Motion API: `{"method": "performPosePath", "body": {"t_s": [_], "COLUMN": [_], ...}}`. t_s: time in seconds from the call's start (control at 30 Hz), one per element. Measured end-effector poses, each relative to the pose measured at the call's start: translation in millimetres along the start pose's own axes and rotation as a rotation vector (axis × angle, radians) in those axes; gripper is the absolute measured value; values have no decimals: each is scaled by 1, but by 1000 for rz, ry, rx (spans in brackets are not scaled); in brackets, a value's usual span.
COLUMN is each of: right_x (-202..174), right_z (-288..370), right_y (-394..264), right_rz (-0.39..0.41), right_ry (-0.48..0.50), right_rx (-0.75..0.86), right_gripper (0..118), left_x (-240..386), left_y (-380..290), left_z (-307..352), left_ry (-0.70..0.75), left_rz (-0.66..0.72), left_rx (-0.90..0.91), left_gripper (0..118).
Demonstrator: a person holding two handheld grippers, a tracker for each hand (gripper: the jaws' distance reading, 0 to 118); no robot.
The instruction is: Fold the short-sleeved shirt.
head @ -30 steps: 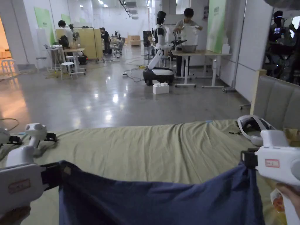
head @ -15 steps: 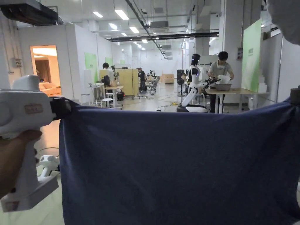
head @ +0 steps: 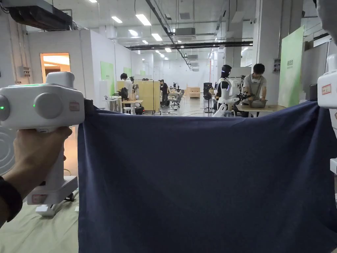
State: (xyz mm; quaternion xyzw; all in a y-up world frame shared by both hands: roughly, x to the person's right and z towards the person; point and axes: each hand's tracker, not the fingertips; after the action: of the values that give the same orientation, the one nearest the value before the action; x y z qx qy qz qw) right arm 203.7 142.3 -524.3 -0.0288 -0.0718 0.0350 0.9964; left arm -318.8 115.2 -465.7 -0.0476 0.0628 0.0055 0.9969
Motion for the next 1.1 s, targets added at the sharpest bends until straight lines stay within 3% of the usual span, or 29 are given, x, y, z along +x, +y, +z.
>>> {"method": "performPosePath", "body": {"t_s": [0.23,0.37,0.43,0.53,0.63,0.73,0.9,0.93,0.97,1.03,1.07,1.1], "right_x": [-13,-24,-26,-32,-35,-37,-52,-56,-57,-55,-50,-47], "right_z": [-37,-61,-72,-85,-97,-110,-110,-103,-100,-88,-83,-73], "right_y": [6,13,14,10,-3,-37,-134,-158,-182,-219,-239,-254], "right_rz": [-32,13,-8,60,34,-14,5,-24,-23,-77,-81,-103], "right_ry": [-24,-50,-31,-72,-62,-15,87,188,214,237,163,175], "right_rx": [9,18,16,15,3,-62,-171,-173,-208,-241,-285,-282], "right_gripper": [6,6,6,6,6,6,6,6,6,6,6,6], "left_x": [9,24,27,29,29,31,38,37,33,29,26,21], "left_y": [2,2,-1,-3,-18,-55,-165,-193,-218,-265,-287,-305], "left_z": [-46,-73,-85,-105,-119,-134,-142,-138,-134,-123,-115,-111], "left_ry": [-1,34,21,33,34,-18,-78,-78,-87,-89,-106,-106], "left_rz": [63,-58,-45,-66,-74,-13,72,109,137,166,173,164], "left_rx": [-23,-44,-37,-68,-68,-87,-192,-223,-257,-323,-347,-333], "left_gripper": [9,9,9,9,9,9,9,9,9,9,9,9]}}
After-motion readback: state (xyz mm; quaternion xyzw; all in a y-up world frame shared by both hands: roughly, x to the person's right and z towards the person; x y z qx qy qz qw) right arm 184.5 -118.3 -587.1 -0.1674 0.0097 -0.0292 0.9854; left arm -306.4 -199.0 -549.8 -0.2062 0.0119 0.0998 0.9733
